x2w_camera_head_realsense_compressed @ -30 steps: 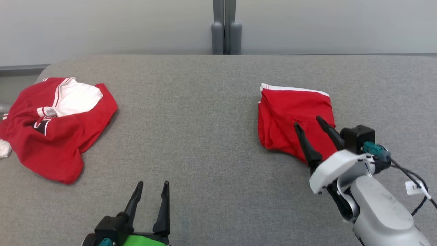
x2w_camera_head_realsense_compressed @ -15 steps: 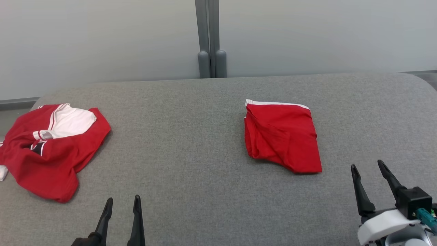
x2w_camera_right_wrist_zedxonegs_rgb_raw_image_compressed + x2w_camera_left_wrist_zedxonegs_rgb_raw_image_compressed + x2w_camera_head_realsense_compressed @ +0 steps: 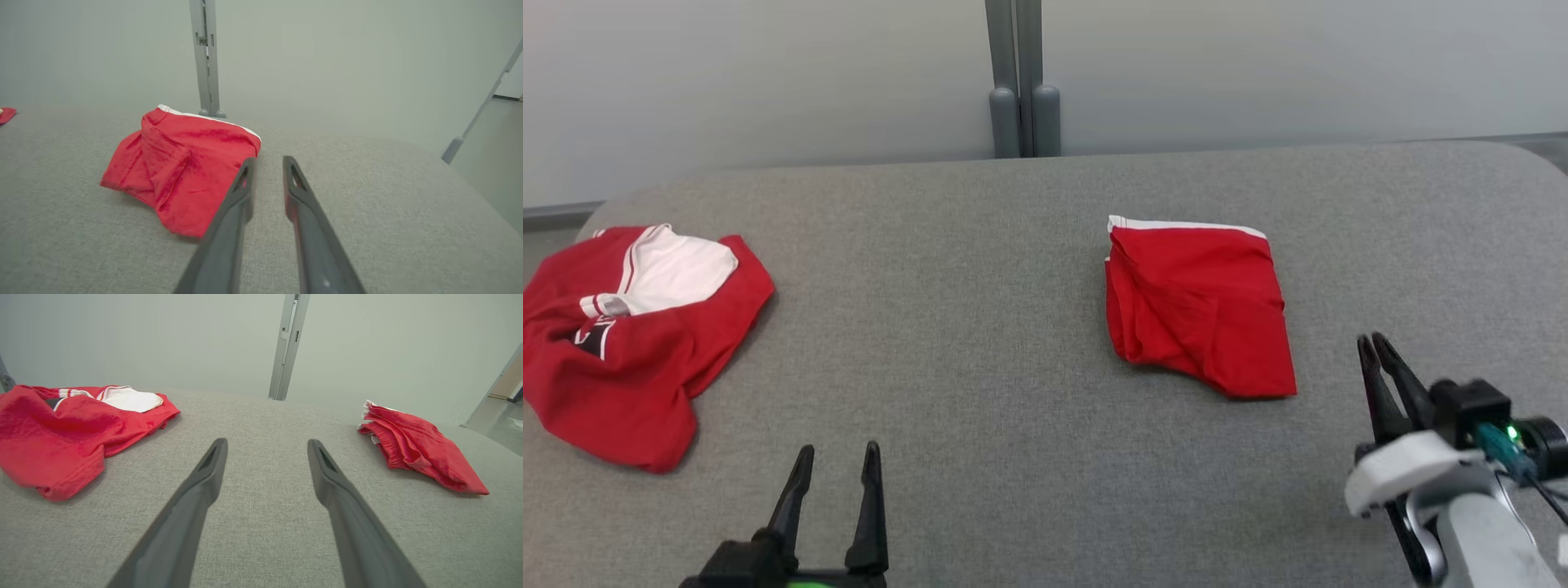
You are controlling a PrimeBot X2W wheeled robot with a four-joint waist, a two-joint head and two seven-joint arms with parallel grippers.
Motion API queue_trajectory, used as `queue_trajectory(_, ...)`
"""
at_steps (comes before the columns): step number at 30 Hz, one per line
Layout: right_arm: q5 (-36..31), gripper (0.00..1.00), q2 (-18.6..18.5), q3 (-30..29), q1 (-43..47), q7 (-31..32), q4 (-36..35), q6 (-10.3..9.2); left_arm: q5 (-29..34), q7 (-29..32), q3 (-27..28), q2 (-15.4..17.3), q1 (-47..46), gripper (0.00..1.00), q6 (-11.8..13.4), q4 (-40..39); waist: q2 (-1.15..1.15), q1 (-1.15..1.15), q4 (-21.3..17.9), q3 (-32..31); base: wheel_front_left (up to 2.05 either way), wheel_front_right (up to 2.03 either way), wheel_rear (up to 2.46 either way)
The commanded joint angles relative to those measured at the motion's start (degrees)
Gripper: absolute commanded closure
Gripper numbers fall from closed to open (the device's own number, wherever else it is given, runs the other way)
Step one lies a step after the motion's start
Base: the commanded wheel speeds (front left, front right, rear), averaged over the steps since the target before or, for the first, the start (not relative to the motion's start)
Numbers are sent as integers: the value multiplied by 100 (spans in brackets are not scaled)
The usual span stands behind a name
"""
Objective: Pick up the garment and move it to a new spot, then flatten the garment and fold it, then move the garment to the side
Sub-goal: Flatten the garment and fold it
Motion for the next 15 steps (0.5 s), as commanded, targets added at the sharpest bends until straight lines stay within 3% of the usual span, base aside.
queue_trajectory(1,-79,100,68,71,-428,-15,269,-8,-19,6,-41,19,-240,0,-27,-7,0,0,83,441,0,0,0)
queue_trajectory(8,-604,100,391,45,-1776,-16,1720,-9,-158,6,-331,19,-721,0,-29,7,0,0,411,995,0,0,0)
queue_trajectory(15,-830,100,538,73,-2156,-16,2557,-9,-173,6,-314,19,-894,0,36,40,0,0,656,1120,0,0,0)
